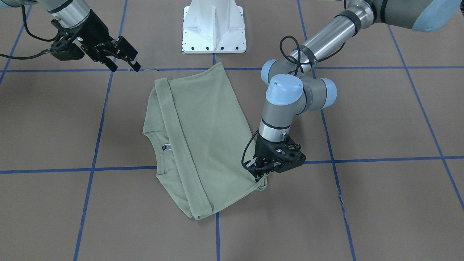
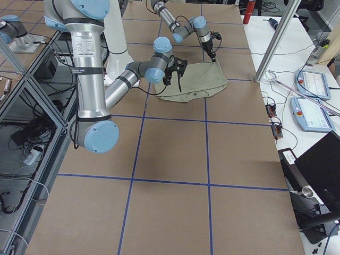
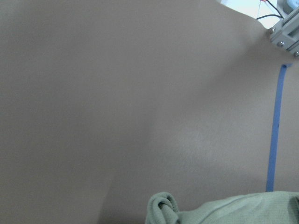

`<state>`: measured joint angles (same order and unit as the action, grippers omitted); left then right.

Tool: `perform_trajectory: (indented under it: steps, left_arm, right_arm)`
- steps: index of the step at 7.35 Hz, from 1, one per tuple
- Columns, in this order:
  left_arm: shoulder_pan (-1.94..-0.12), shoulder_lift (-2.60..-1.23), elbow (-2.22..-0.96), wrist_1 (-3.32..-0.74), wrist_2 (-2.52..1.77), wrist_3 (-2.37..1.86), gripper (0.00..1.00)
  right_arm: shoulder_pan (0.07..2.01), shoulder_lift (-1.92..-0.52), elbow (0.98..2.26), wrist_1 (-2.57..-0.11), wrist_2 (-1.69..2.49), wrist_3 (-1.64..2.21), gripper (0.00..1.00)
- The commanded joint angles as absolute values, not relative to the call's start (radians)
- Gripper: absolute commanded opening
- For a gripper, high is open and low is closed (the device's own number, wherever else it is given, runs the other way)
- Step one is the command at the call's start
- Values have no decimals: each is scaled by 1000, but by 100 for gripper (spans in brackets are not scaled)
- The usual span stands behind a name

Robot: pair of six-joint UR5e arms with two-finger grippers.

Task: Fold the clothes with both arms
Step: 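Rotate the shirt with the left gripper pulling it farther from the robot, then release the shirt and raise the left gripper while the right gripper moves over it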

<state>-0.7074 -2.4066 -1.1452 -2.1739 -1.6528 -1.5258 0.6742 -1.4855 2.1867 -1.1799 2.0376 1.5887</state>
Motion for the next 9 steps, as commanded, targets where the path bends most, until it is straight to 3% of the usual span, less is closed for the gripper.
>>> perform_trajectory:
  steps: [1, 3, 4, 5, 6, 9]
  left_arm:
    - [-721, -2494, -996, -2302, -1616, -1491, 0]
    - [-718, -2604, -834, -2383, -1591, -1491, 0]
    - [-718, -2606, -815, -2408, -1582, -1486, 0]
    - [-719, -2605, -812, -2408, -1568, -1420, 87]
    - [-719, -2606, -810, -2411, -1563, -1300, 100]
    - [-774, -2605, -824, -2418, -1616, -1214, 100]
  right_arm:
    - [676, -1474, 2174, -1183, 2036, 1589, 100]
    - [684, -1471, 2164, -1183, 2036, 1586, 100]
    - [686, -1471, 2163, -1184, 2036, 1585, 100]
    - [689, -1471, 2160, -1184, 2036, 1585, 100]
    - [690, -1471, 2152, -1186, 2033, 1585, 100]
    - [681, -1378, 2044, -1203, 2003, 1582, 100]
